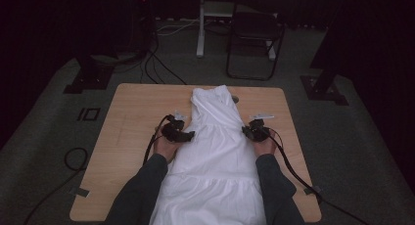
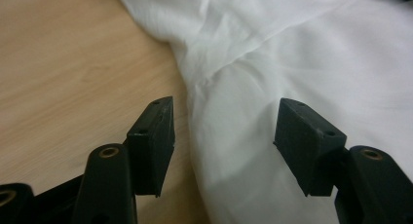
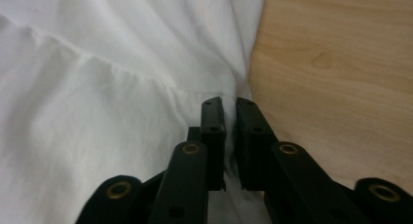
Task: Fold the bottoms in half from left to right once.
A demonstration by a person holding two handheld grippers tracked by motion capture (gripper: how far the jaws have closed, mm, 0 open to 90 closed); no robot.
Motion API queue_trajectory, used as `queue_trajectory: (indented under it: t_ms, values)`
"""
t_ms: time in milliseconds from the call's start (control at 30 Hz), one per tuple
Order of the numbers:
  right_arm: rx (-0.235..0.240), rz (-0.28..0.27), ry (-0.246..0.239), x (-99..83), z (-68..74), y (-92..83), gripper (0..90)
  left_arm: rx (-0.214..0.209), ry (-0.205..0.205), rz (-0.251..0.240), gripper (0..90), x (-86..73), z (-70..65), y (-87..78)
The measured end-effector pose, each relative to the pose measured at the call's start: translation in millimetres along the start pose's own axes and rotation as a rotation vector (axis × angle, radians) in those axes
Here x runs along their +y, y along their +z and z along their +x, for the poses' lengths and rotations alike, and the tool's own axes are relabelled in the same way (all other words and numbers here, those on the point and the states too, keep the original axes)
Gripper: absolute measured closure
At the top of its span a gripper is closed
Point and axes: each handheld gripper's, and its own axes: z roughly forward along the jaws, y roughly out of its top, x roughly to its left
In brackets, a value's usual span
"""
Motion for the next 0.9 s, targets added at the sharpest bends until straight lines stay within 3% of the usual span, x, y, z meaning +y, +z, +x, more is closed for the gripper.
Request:
queue_trajectory:
  t_ms: [33,100,167,333,533,667,767,833,900]
  values:
    - [0.004,-0.005,-0.003,-1.1,0.1,0.2,80.8,0.004,0.006,0.009,43.8,-1.8,1.8,5.1]
    - [0.013,-0.001,0.005,-2.8,0.2,-1.7,80.8,-0.012,0.008,0.020,70.3,-7.8,5.8,9.1]
    - [0.017,0.008,-0.012,-5.7,3.2,-5.5,80.8,-0.021,0.007,0.007,85.9,-14.8,6.9,3.8]
    - [0.051,0.017,-0.065,-26.6,16.1,-25.6,83.1,-0.064,0.023,0.006,87.9,-43.8,0.9,-21.1]
    - [0.112,0.044,-0.129,-63.3,44.2,-62.3,84.3,-0.123,0.058,-0.004,87.5,-90.1,-23.4,-58.8]
    - [0.151,0.081,-0.150,-77.8,57.4,-79.6,85.4,-0.116,0.094,0.006,86.8,-101.5,-29.2,-70.2]
    - [0.162,0.116,-0.145,-73.8,57.9,-83.7,80.5,-0.120,0.083,-0.008,86.6,-100.8,-29.7,-67.8]
    - [0.164,0.061,-0.154,-62.2,55.7,-87.7,67.2,-0.120,0.086,-0.009,86.6,-100.5,-29.1,-67.2]
    - [0.150,-0.025,-0.137,-42.2,54.1,-92.5,62.0,-0.122,0.083,-0.013,86.4,-100.5,-28.6,-66.6]
